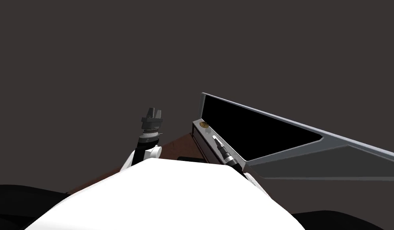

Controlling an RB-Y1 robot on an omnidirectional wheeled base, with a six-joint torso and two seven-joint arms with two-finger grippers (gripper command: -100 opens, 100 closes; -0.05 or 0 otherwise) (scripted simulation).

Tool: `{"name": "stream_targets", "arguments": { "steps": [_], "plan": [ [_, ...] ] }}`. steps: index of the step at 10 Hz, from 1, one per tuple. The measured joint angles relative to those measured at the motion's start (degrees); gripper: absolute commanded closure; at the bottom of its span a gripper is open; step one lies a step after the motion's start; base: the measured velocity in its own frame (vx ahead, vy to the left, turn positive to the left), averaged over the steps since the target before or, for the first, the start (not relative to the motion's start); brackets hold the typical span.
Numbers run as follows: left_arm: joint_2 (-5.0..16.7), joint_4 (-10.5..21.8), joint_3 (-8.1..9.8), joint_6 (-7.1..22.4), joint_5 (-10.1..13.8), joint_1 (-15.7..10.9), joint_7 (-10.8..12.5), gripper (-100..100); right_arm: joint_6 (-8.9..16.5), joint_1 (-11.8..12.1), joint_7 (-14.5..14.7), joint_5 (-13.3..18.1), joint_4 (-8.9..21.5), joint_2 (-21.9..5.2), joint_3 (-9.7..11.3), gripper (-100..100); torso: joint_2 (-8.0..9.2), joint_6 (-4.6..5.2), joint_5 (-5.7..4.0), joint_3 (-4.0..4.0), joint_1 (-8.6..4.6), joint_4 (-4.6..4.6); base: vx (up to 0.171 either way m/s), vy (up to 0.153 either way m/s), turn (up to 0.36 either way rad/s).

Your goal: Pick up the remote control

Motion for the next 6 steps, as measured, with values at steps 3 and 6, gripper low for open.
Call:
{"name": "stream_targets", "arguments": {
  "steps": [3,6],
  "plan": [
    [0.0,0.0,0.0,0.0,0.0,0.01,0.0,0,0.81,2.65,3.82,0.25,4.13,-5.24,3.36,-100,-0.09,0.02,0.02,-0.05,0.04,-0.02,0.072,0.019,0.17],
    [0.0,0.0,0.0,0.0,0.0,0.0,0.0,0,0.7,1.6,5.84,0.51,9.94,-7.47,5.96,-100,0.0,0.01,0.0,0.0,-0.01,0.0,0.063,0.01,0.247]
  ]
}}
